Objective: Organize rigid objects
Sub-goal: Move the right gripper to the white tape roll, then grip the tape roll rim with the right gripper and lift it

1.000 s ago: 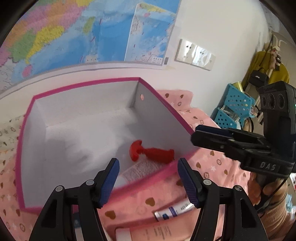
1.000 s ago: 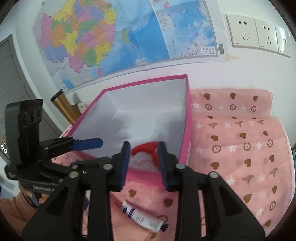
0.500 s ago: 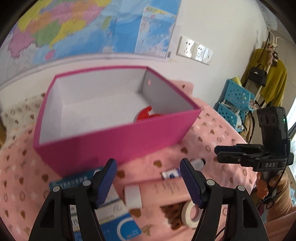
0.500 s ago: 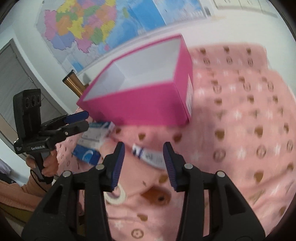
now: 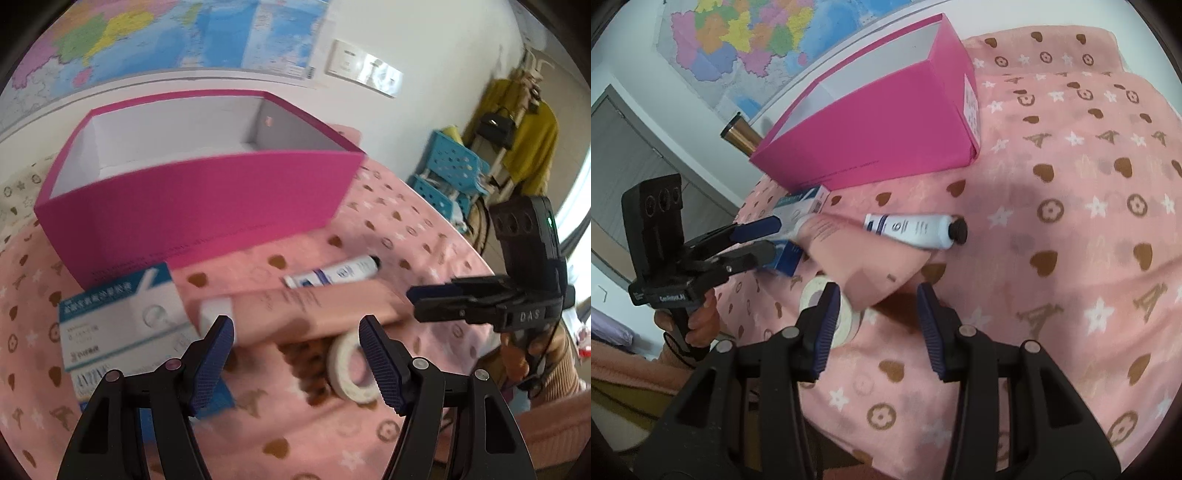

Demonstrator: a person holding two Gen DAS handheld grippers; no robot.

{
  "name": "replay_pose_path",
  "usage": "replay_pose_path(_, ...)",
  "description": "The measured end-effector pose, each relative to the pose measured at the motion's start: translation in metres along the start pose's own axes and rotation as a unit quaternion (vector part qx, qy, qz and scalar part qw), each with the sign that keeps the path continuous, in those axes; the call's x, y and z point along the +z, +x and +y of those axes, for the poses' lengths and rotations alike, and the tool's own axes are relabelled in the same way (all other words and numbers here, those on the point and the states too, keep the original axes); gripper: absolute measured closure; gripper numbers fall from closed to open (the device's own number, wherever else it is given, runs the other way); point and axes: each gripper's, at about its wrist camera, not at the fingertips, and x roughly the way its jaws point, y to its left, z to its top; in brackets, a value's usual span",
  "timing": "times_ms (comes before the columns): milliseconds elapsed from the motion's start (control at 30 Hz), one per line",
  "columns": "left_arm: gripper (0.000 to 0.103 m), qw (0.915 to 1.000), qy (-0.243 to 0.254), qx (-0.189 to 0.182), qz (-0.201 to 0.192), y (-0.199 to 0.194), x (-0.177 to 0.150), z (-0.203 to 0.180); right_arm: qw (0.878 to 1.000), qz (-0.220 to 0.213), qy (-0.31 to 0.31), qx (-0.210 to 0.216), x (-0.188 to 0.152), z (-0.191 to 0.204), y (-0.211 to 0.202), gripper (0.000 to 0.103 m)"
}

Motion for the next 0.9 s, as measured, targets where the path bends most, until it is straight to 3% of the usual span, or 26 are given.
replay_pose_path(233, 0.034, 0.9992, 0.019, -0.017, 0.031, 0.012, -0.022, -0.020, 0.999, 0.029, -0.030, 0.004, -0.019, 0.020, 0.013, 0.058)
replay_pose_path(400, 0.054, 0.9981, 0.034, -0.024, 0.044, 0.017, -0.029, -0.031, 0.999, 0.035, -0.033, 0.006, -0.021, 0.029, 0.033, 0.062)
replay_pose_path(567, 0.062, 0.9973, 0.032, -0.036, 0.055, 0.020, -0.032, -0.031, 0.999, 0.031, -0.017, 0.003, -0.022, 0.028, 0.042, 0.074)
replay_pose_path(667, 0.064, 0.9973, 0.026, -0.040, 0.055, 0.022, -0.033, -0.029, 0.999, 0.031, -0.016, -0.002, -0.021, 0.028, 0.044, 0.083)
replay_pose_path(900, 0.064, 0.9972, 0.021, -0.047, 0.055, 0.016, -0.037, -0.028, 0.999, 0.030, -0.025, -0.010, -0.025, 0.032, 0.041, 0.083)
